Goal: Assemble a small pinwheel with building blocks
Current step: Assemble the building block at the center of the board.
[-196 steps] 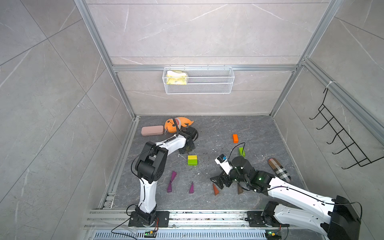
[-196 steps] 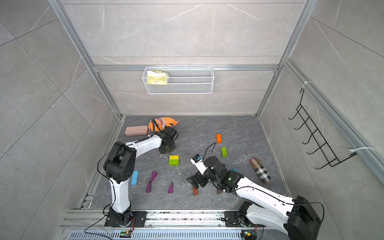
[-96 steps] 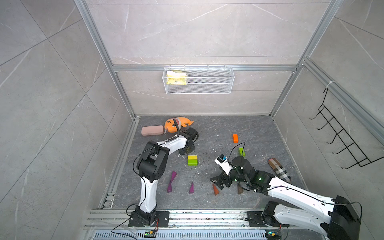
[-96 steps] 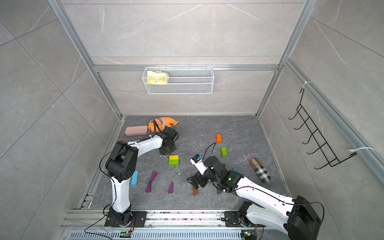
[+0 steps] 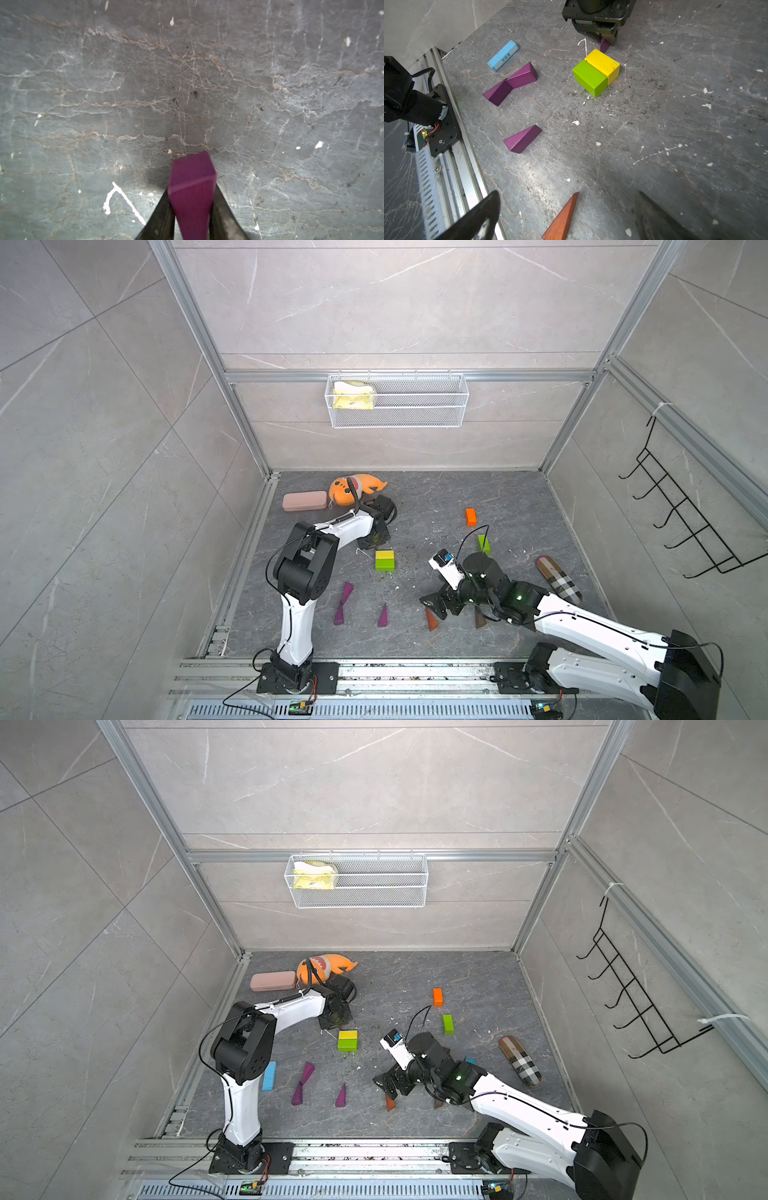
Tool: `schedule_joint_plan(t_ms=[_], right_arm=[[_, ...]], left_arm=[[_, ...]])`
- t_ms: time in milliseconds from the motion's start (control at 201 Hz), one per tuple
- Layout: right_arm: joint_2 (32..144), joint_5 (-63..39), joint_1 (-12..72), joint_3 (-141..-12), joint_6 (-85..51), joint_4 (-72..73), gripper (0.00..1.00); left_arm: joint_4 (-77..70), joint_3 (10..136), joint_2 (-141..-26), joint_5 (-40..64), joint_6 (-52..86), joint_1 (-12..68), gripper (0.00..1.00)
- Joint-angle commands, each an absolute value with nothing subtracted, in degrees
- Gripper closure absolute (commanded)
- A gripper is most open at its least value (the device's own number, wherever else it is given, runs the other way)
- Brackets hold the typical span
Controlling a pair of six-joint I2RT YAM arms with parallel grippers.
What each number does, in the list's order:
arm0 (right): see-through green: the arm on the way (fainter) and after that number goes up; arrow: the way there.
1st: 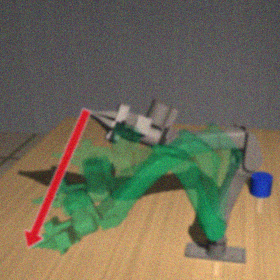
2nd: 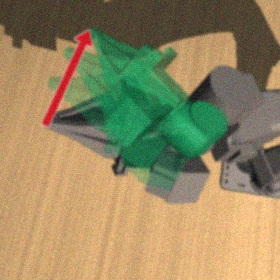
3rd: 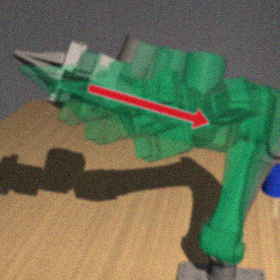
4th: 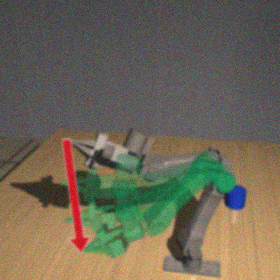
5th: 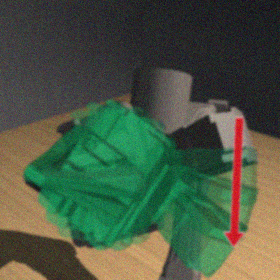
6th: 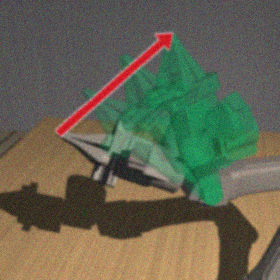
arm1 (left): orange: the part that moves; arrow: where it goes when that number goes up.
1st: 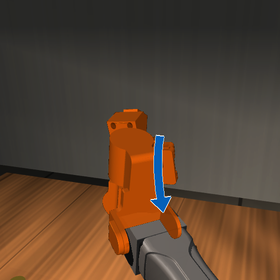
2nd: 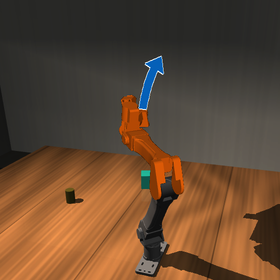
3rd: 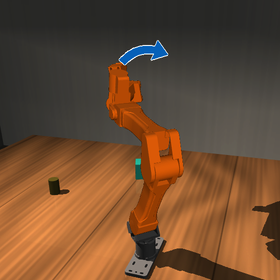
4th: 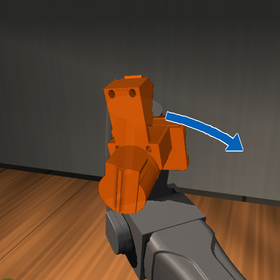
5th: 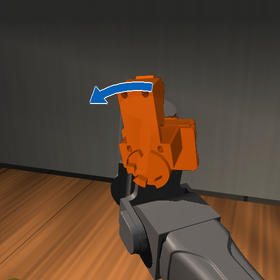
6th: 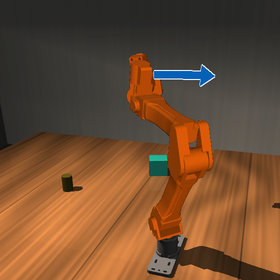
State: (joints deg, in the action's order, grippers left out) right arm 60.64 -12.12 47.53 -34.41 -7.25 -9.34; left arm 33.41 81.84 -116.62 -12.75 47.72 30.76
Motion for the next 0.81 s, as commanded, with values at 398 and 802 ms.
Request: schedule_joint_plan(t_ms=[398, 802], right_arm=[[61.0, -12.8, 47.3, -35.8, -7.0, -10.3, 0.00], [60.1, -12.7, 46.9, -35.7, -7.2, -10.6, 0.00]], left_arm=[[34.9, 81.4, -114.1, -11.5, 47.2, 31.0, 0.67], [33.8, 77.5, -105.1, -10.1, 44.3, 31.0, 0.64]])
